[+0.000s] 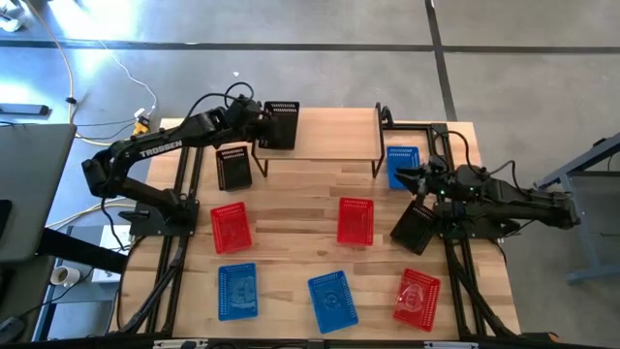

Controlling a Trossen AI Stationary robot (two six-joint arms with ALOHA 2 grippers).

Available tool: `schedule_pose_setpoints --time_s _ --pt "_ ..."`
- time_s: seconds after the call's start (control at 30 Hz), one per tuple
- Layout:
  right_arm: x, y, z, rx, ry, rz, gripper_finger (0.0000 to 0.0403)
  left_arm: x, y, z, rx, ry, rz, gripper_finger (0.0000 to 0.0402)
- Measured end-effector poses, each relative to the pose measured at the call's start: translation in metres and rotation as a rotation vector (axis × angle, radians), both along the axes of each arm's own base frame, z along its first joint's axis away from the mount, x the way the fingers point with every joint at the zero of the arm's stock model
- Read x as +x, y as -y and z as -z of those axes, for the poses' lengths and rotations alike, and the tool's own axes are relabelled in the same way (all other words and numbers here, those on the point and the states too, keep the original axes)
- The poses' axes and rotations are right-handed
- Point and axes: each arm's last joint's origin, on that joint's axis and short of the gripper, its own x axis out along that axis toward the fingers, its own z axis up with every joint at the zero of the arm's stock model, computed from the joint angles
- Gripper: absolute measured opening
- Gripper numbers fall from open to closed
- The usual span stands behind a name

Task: Stack baskets on shelf by color
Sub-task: Put the bottom left black bin on the shelf

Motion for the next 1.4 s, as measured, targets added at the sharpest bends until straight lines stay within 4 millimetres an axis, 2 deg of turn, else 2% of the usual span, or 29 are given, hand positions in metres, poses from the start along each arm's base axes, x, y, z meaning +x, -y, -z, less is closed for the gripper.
schedule_pose_setpoints --time_s 0.17,0.57,0.97,1.4 --pt "0.0002 -0.0002 0.0 0.0 -0.001 -0.008 0.0114 -0.0027 0.0009 0.0028 -0.01 -0.038 -0.042 0.0" --pt "0.0003 -0.0004 0.0 0.001 0.0 -0.015 0.0114 -0.0022 0.0018 0.0033 -0.026 -0.032 -0.023 0.0001" --pt "0.0005 -0.001 0.0 0.005 0.0 -0.04 0.0114 -0.0008 0.0033 0.0033 -0.038 -0.017 -0.023 0.0052" --pt "0.0005 -0.0011 0.0 0.004 0.0 -0.041 0.0114 -0.0004 0.0017 -0.0009 0.018 -0.026 0.014 0.0046"
